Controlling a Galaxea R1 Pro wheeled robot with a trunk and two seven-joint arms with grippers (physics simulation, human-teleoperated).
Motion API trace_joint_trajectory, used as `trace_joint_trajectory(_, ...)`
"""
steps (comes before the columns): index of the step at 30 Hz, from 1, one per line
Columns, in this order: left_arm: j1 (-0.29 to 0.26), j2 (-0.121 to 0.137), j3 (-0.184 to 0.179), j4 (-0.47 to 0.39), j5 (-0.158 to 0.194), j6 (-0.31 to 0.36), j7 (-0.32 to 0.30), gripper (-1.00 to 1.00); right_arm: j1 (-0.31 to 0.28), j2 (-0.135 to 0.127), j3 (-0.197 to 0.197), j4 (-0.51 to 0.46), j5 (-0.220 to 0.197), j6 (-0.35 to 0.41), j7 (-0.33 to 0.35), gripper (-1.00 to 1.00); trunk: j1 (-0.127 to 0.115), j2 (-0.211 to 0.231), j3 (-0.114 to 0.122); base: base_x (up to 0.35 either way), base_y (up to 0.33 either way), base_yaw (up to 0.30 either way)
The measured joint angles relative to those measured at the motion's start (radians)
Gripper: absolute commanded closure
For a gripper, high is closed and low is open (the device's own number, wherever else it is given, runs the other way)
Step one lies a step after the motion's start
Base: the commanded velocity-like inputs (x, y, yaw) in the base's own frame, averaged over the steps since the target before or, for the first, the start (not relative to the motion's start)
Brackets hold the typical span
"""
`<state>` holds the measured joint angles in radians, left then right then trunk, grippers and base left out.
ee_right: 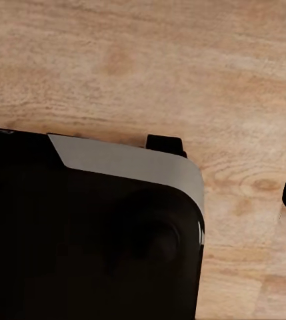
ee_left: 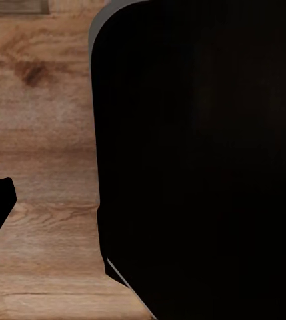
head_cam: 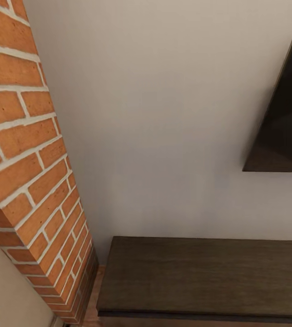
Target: Place each of the two pumpkins and all three candles from the living room inside a cabinet in the living room (use any cabinet), then make sure every cabinet is closed, and position the cauldron so it is next to a table in the living room.
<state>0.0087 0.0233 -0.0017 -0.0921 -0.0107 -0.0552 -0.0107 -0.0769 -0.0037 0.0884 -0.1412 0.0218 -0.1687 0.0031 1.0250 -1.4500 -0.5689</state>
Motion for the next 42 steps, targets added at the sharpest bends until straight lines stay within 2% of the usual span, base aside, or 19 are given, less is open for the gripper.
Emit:
trace_joint_trajectory(17,0.0,-0.002,0.002,-0.002,0.001,0.0,0.0,-1.0,0.0,-0.022,-0.004,-0.013,0.0,0.0,-0.002,-1.0,0.0,0.0,0.0,-0.004,-0.004,0.0)
trace_joint_trajectory(33,0.0,-0.002,0.002,-0.004,0.002,0.0,0.0,-1.0,0.0,-0.024,-0.001,-0.015,0.001,0.0,-0.002,-1.0,0.0,0.0,0.0,-0.243,-0.111,0.0)
trace_joint_trajectory(42,-0.001,0.007,0.007,-0.005,0.009,0.0,0.003,-1.0,0.0,-0.025,-0.001,-0.015,0.001,-0.002,-0.002,-1.0,0.0,0.0,0.0,-0.036,-0.002,0.0)
